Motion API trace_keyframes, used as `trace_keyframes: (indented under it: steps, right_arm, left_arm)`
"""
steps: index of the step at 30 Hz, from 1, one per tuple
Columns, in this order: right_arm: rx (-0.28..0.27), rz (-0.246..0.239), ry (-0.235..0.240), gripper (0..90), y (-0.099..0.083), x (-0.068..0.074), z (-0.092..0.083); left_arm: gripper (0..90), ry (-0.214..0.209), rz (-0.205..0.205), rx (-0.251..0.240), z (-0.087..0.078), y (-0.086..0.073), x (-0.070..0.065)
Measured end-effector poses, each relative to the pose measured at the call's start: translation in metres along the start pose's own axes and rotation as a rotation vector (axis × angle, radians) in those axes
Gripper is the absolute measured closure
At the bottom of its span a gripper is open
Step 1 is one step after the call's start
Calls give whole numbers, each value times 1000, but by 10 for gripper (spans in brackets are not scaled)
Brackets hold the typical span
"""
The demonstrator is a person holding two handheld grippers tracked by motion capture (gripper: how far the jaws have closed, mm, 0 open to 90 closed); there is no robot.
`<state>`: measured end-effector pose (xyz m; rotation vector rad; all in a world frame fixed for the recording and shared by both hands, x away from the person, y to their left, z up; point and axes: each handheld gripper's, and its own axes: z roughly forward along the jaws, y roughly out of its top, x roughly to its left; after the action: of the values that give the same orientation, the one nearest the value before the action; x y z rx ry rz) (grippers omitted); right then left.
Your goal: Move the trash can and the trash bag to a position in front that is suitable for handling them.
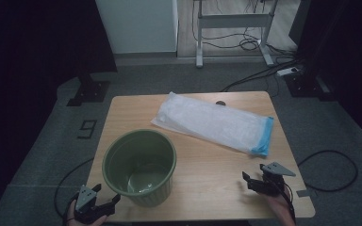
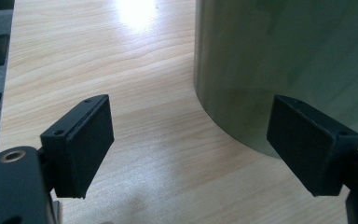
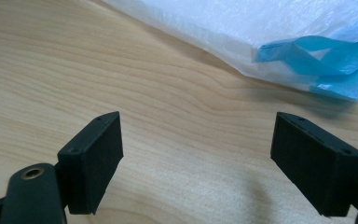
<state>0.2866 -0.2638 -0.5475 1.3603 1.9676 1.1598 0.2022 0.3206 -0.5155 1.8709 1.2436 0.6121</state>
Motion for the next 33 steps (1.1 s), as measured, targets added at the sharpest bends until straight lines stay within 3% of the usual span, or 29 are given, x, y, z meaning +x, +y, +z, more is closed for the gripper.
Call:
trace_keyframes:
  steps: [3, 9, 10, 12, 14, 16, 20, 33]
  right_arm:
    - [2, 2, -2, 164, -1, -1, 1]
    - [-9, 33, -30, 158, 1, -6, -1]
    - [-11, 43, -31, 158, 1, -7, -1]
    - [-15, 48, -31, 159, 2, -7, 0]
    - [-17, 48, -29, 159, 5, -5, 4]
    - [-14, 44, -30, 159, 6, -3, 5]
    - [2, 15, -11, 158, 5, 6, 10]
    - [-24, -5, 23, 161, 1, 12, -3]
  left_arm:
    - [145, -11, 1, -9, -3, 0, -2]
    - [146, -40, 43, -13, -8, 1, -13]
    - [146, -73, 69, -17, -12, 1, -17]
    - [146, -95, 88, -23, -15, 1, -20]
    - [146, -170, 115, -33, -19, 5, -28]
    - [143, -185, 137, -33, -18, 8, -33]
    - [131, -213, 184, -31, -8, 23, -45]
    - [142, -281, 255, 4, 37, 56, -52]
